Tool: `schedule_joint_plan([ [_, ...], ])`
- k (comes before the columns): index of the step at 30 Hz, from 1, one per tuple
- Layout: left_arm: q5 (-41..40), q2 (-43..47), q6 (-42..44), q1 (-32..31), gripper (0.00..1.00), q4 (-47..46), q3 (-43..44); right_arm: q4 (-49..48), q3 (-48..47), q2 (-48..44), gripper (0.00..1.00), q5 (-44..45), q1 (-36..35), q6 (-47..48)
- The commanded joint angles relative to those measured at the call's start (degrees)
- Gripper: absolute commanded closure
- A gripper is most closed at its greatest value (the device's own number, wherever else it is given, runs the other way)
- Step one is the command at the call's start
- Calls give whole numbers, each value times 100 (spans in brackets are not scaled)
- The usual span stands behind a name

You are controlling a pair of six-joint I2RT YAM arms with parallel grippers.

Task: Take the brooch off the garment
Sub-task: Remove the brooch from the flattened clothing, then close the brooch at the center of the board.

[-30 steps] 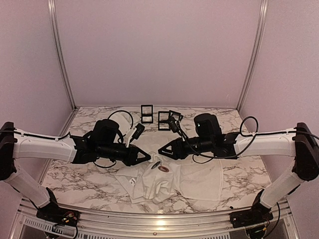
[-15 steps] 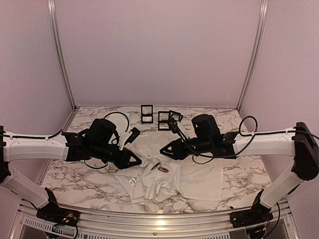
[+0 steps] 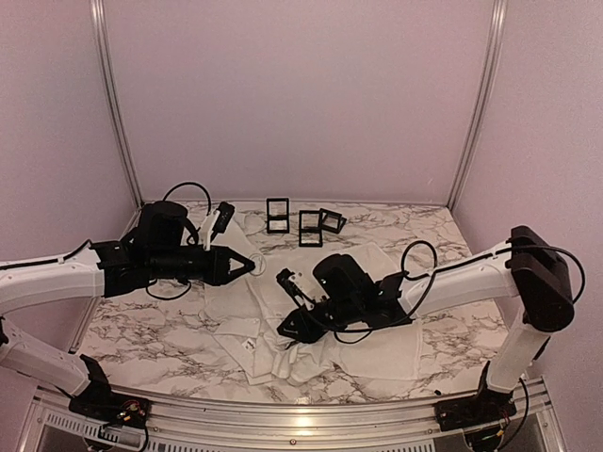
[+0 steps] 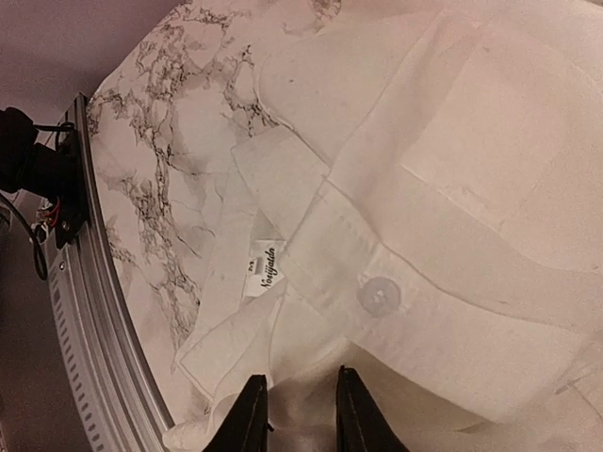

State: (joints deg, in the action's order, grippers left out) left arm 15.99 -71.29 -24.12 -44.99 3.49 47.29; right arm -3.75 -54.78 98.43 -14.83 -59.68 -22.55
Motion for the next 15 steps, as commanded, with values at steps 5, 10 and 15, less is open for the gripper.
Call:
schedule_joint_plan([
  [5,265,57,-1071,278,100,-1834,-43,-39,-357,-713,67,483,99,-436],
  [10,437,18,-1706,366,100,-3127,-201,-767,-141,-1471,58,49,544,-852],
  [15,594,-105,-2203,377,100,-4035,-165,-1879,-87,-1794,47,-521,845,-1352],
])
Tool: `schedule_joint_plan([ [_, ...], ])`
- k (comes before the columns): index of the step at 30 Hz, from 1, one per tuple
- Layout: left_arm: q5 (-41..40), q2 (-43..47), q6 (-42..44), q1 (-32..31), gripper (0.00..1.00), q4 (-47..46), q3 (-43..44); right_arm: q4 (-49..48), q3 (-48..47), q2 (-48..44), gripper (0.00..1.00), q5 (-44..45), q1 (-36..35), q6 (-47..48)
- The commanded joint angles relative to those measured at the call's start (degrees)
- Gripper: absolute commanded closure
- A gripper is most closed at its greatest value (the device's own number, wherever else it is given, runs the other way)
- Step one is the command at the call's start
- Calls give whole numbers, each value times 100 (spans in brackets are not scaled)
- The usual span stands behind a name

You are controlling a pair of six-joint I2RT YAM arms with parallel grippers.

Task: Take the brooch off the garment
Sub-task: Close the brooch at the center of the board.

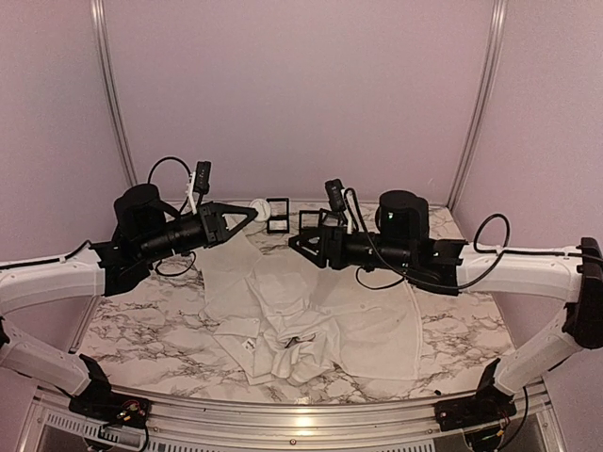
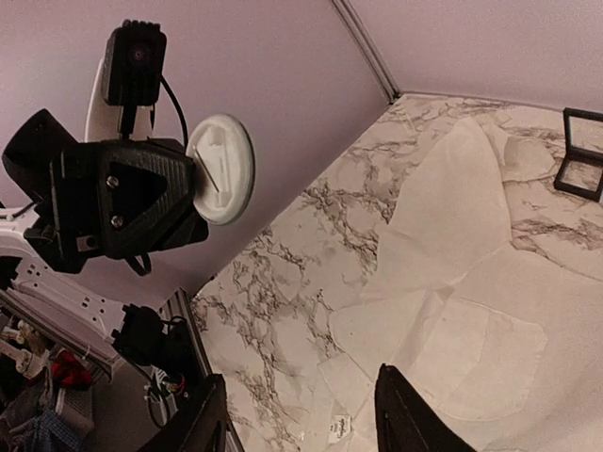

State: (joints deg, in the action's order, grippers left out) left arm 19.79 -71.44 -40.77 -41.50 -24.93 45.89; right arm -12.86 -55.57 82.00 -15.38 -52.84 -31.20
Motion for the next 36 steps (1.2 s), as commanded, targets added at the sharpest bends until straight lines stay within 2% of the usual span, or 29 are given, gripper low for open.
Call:
schedule_joint_plan([
  [1,260,-124,-624,27,100,-1334,0,-1186,-2,-171,46,-545,209,-601],
  [7,440,-346,-1110,20,100,-1977,157,-2434,-90,45,37,-1100,421,-1280],
  [15,537,-454,-1060,-83,100,-1863,394,-2818,-532,591,38,-1326,422,-1472],
  [19,422,-426,-821,-227,100,-1538,473,-3046,-592,763,44,-1361,424,-1591],
  [28,193,-358,-289,-443,100,-826,628,-3052,-623,768,49,-1323,415,-1487],
  [36,-65,-260,51,-600,100,-456,634,-3115,-560,774,61,-1321,416,-1578],
])
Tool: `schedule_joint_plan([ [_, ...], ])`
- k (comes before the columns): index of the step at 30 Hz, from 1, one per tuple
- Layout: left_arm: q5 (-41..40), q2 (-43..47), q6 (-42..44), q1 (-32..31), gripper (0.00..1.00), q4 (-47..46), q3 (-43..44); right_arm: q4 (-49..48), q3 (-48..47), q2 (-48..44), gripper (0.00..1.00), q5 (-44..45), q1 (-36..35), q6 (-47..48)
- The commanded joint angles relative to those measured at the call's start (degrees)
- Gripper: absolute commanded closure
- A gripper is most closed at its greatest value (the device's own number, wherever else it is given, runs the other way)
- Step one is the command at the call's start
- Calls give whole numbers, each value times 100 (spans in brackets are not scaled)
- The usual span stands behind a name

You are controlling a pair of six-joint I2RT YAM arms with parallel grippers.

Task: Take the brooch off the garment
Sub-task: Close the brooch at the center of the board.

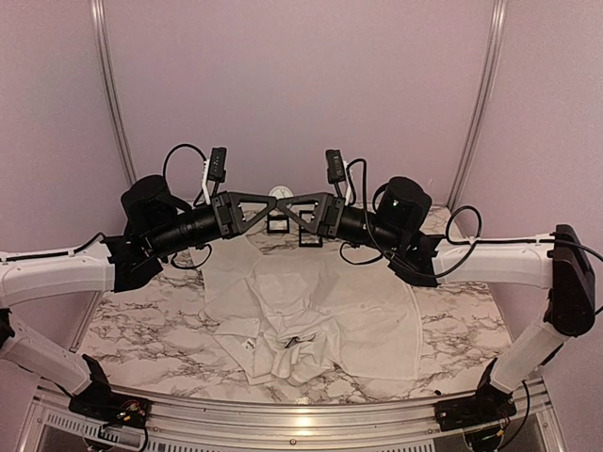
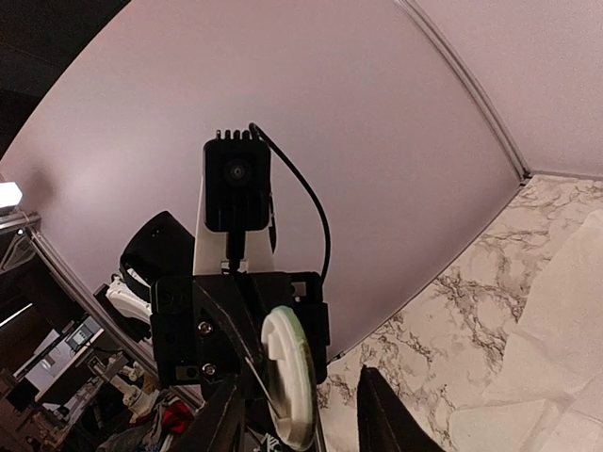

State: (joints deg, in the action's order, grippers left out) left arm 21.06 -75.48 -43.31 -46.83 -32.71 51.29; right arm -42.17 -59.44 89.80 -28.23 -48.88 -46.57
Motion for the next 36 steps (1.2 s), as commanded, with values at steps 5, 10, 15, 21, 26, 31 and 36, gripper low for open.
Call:
schedule_joint_plan([
  [5,-296,230,388,-100,100,417,42,-234,-17,-115,62,-27,19,-46],
  [10,-314,267,405,-107,100,440,41,-214,123,-210,62,-66,19,-40],
  [15,-311,281,418,-111,100,433,47,-177,242,-278,62,-82,18,-34],
  [21,-256,239,448,-139,100,441,57,-264,227,-297,65,-50,19,-102],
  [26,-260,236,464,-175,100,441,41,-351,219,-285,69,-29,28,-165],
  [31,-254,240,488,-198,100,460,49,-396,204,-262,71,-32,28,-210],
  [36,-260,245,515,-210,100,471,39,-414,219,-263,73,-30,28,-233],
])
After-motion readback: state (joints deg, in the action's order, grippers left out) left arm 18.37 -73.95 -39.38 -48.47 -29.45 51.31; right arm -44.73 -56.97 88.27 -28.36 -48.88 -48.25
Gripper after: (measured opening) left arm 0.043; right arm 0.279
